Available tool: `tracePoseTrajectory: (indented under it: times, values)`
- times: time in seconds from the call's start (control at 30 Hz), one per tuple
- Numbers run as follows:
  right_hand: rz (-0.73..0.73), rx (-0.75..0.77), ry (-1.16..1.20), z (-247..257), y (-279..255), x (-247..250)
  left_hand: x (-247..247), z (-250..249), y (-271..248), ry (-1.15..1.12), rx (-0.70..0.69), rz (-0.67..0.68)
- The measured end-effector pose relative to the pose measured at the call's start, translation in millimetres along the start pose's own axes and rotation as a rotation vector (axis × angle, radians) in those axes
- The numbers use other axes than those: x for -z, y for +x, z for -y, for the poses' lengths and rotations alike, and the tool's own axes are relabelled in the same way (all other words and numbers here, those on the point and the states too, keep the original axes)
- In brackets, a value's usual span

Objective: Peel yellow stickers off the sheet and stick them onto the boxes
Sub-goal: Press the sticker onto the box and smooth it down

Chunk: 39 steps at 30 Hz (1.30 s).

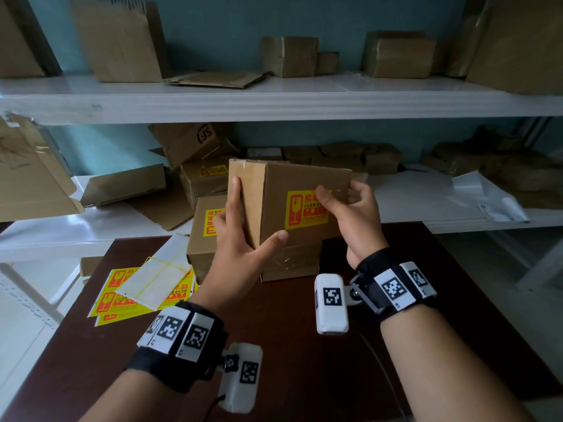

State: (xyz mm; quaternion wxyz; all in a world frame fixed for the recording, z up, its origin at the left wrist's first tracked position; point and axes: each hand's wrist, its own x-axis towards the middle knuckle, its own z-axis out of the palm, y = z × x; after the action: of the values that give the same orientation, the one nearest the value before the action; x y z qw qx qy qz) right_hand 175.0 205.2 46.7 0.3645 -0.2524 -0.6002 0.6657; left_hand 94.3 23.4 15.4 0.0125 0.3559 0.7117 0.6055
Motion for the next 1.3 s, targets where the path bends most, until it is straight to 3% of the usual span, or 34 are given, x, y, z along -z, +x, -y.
tracePoseTrajectory:
  times: [0.27, 0.47, 0.53, 0.63, 0.8, 0.97, 1.3]
  values:
    - [-0.076, 0.041, 0.004, -8.1, 9.6, 12.2, 6.5, 0.5, 5.6, -0.149, 0.0, 0.041]
    - [0.051, 0.067, -0.338, -7.7, -1.4, -5.5, -5.2, 10.8, 4.0, -0.1, 0.029, -0.004]
    - [0.012, 0.124, -0.393, -11.3, -3.1, -10.1, -9.7, 14.2, 2.9, -0.121, 0.035, -0.004]
    - [-0.09, 0.159, -0.281, -12.5, 1.5, -5.6, -8.2, 15.5, 3.9, -0.175, 0.052, -0.007]
    - [-0.129, 0.239, -0.213, -10.7, 4.4, 0.0, -1.5, 11.1, 7.6, -0.368, 0.074, 0.007]
    - [0.014, 0.215, -0.322, -10.9, -6.1, -6.5, -4.5, 9.6, 7.7, -0.404, 0.059, -0.011]
    - [-0.022, 0.24, -0.145, -13.9, 5.1, 0.0, 3.9, 7.9, 8.5, -0.432, 0.085, -0.005]
